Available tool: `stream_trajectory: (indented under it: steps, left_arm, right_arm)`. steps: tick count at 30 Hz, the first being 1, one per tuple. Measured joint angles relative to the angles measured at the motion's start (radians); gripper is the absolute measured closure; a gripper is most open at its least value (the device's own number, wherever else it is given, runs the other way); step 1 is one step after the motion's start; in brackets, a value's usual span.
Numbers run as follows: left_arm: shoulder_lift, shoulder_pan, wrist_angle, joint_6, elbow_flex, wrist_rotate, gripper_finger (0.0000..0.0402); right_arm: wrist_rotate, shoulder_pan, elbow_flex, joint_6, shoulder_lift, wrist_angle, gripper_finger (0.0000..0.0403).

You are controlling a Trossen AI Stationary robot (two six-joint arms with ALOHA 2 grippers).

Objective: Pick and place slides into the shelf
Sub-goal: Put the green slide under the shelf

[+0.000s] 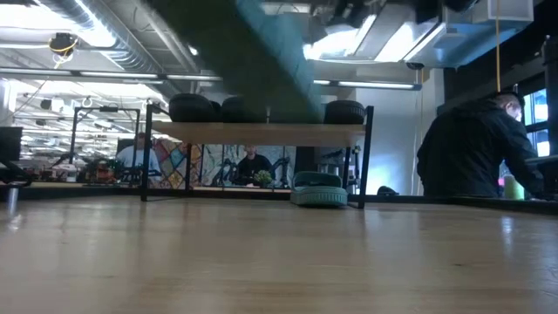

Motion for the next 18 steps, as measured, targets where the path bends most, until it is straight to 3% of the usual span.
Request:
stream_trajectory:
  steps: [5, 13, 18]
  left_arm:
    - [0.002, 0.022, -0.011, -0.006, -0.001, 0.02, 0.0338]
    - [0.002, 0.136, -0.021, -0.031, -0.025, 0.06, 0.0339]
    - [0.002, 0.199, -0.12, -0.205, -0.077, 0.074, 0.0339]
  right_arm:
    - [0.079, -0.011, -0.003, -0.097, -0.127, -0.218, 0.0114]
    - [0.339, 0.056, -0.003, -0.218, -0.299, -0.489, 0.0114]
    - [0.479, 0.137, -0.003, -0.251, -0.325, -0.573, 0.0114]
